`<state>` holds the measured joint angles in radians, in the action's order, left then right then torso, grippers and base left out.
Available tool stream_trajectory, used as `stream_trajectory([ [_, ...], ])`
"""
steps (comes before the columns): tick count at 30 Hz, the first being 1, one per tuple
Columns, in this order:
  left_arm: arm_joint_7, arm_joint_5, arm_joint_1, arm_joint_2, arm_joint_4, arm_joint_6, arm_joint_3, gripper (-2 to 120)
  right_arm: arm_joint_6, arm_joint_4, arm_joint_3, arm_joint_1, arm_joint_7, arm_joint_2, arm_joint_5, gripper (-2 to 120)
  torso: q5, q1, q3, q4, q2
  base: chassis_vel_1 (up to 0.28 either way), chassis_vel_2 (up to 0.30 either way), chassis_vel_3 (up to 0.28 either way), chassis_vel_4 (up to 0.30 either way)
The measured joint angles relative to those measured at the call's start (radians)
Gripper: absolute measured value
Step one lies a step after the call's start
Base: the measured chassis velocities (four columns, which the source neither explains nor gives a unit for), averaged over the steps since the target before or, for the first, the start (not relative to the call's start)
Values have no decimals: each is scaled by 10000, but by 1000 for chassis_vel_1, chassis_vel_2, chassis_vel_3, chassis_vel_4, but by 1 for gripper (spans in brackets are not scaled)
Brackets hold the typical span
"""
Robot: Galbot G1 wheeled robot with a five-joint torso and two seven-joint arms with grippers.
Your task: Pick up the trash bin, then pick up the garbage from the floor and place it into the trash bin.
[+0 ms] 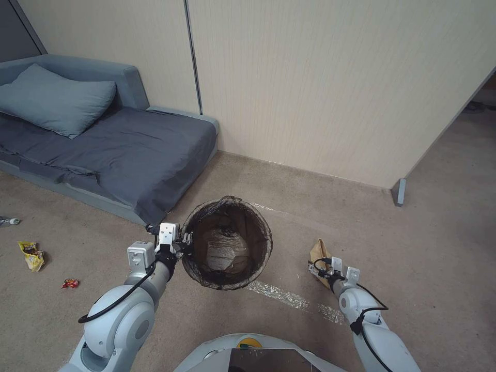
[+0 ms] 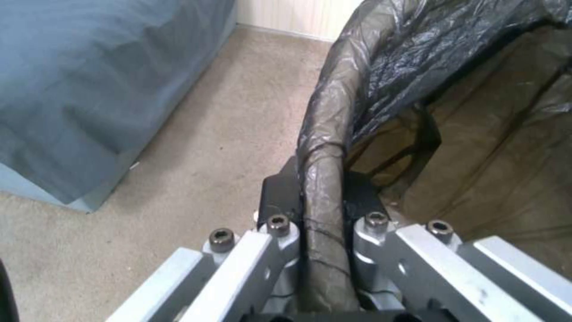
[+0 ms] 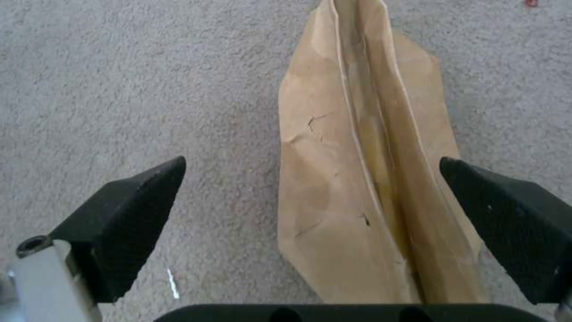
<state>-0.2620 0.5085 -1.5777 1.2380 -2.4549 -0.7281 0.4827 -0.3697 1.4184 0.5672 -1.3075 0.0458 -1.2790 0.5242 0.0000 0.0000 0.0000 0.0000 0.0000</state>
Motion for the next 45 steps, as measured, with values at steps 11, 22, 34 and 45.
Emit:
stream_trajectory([
  [11, 128, -100, -142, 103, -106, 4, -11, 5, -44, 25, 90, 90, 12, 64, -22, 100, 0, 0, -1, -1, 0, 0, 0, 0, 0],
  [22, 140, -208, -213, 87, -153, 52, -2, 5, -71, -787, 77, 662, -50, -62, -116, 100, 1, 0, 0, 1, 0, 0, 0, 0, 0],
  [34, 148, -215, -223, 116, -177, 57, -12, 5, 73, -1895, 55, 1294, -172, -182, -308, 100, 1, 0, 0, 0, 0, 0, 0, 0, 0],
  [45, 147, -192, -129, 96, -82, 68, -5, 5, 361, -2422, 50, 1548, -350, -264, -585, 78, -8, 0, -1, -3, 0, 0, 0, 0, 0],
])
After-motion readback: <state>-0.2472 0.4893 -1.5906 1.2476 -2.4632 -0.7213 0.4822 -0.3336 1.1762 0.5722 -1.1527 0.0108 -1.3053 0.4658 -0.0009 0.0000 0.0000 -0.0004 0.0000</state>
